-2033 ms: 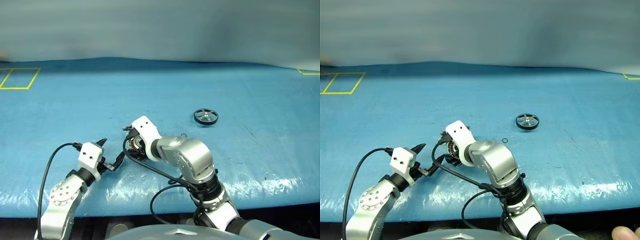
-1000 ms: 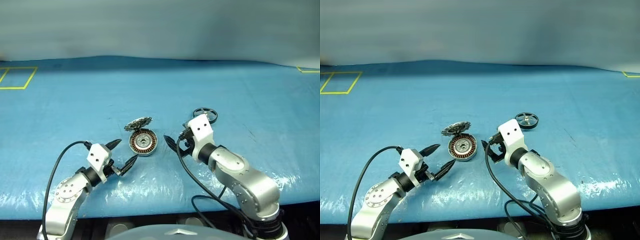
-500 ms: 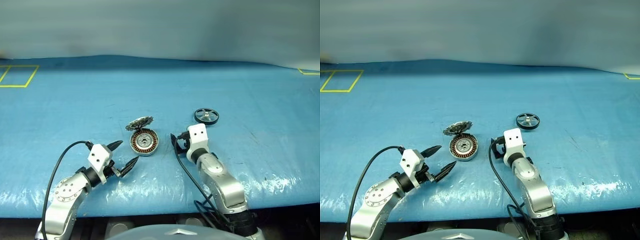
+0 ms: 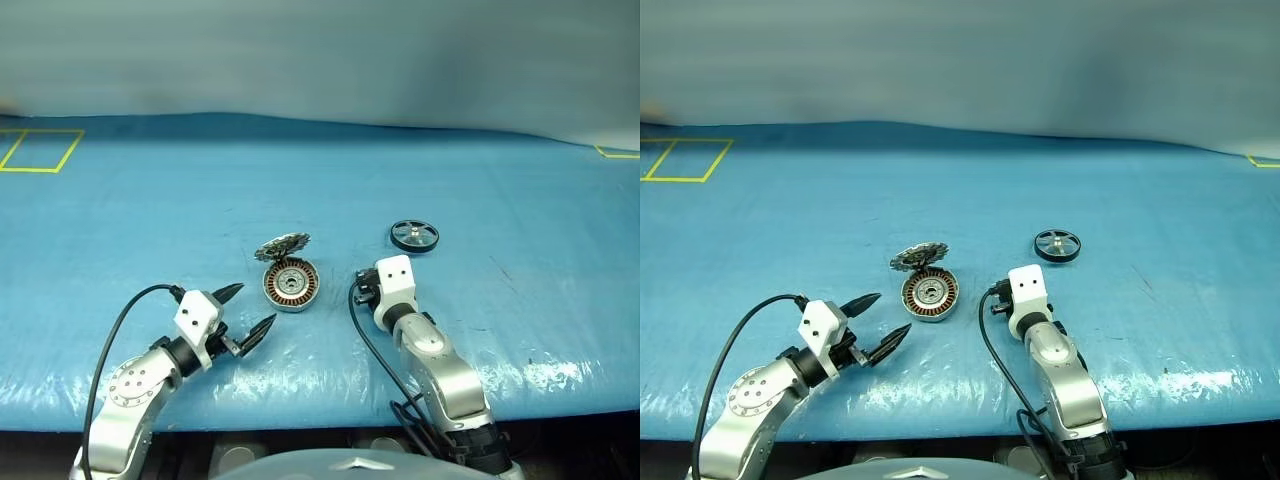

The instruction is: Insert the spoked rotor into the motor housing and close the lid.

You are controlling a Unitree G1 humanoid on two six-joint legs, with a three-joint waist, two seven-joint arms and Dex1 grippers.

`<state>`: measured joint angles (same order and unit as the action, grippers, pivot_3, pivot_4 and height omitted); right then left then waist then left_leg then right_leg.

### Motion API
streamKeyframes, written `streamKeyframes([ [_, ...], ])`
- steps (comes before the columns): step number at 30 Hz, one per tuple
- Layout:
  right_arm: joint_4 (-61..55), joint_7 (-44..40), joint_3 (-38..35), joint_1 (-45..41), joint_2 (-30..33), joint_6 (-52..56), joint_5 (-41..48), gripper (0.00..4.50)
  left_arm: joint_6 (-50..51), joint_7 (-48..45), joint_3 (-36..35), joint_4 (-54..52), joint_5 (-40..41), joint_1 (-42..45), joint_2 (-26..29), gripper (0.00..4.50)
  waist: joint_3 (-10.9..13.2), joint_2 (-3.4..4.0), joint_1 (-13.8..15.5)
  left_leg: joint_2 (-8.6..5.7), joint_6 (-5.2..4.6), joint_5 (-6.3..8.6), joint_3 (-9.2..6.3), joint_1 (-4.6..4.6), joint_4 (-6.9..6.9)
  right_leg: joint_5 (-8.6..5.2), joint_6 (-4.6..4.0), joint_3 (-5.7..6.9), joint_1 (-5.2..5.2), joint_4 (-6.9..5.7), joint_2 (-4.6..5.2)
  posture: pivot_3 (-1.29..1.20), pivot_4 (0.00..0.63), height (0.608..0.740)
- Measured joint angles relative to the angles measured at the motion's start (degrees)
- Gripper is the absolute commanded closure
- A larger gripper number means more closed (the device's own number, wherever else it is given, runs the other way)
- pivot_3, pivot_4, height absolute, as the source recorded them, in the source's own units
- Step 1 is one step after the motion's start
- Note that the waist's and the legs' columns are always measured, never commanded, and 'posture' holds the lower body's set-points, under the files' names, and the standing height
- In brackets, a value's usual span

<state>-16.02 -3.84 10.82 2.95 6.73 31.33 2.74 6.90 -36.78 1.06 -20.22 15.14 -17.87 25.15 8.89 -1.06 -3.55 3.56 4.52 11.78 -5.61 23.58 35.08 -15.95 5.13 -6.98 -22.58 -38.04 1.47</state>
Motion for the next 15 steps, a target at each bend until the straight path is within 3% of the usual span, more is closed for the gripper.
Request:
streamKeyframes([
  [8, -11.0, -6.7, 1.4, 5.1, 9.1, 6.6, 0.0, 3.84, 0.0, 0.5, 0.0, 0.0, 0.0, -0.6, 0.0, 0.00, 0.0, -0.01, 0.1, 0.00, 0.00, 0.00, 0.01, 0.00, 0.02, 0.00, 0.00, 0.00, 0.03, 0.03, 0.01, 0.00, 0.150, 0.740],
  [15, -16.7, -12.0, 4.3, -2.1, 12.2, 11.9, 0.6, 3.84, -0.3, -0.1, 0.0, 0.0, 0.0, -0.5, 0.0, 0.00, 0.1, 0.11, -0.3, 0.01, 0.00, 0.00, 0.03, 0.08, 0.02, 0.02, 0.01, -0.01, -0.02, -0.01, 0.00, 0.00, 0.150, 0.740],
])
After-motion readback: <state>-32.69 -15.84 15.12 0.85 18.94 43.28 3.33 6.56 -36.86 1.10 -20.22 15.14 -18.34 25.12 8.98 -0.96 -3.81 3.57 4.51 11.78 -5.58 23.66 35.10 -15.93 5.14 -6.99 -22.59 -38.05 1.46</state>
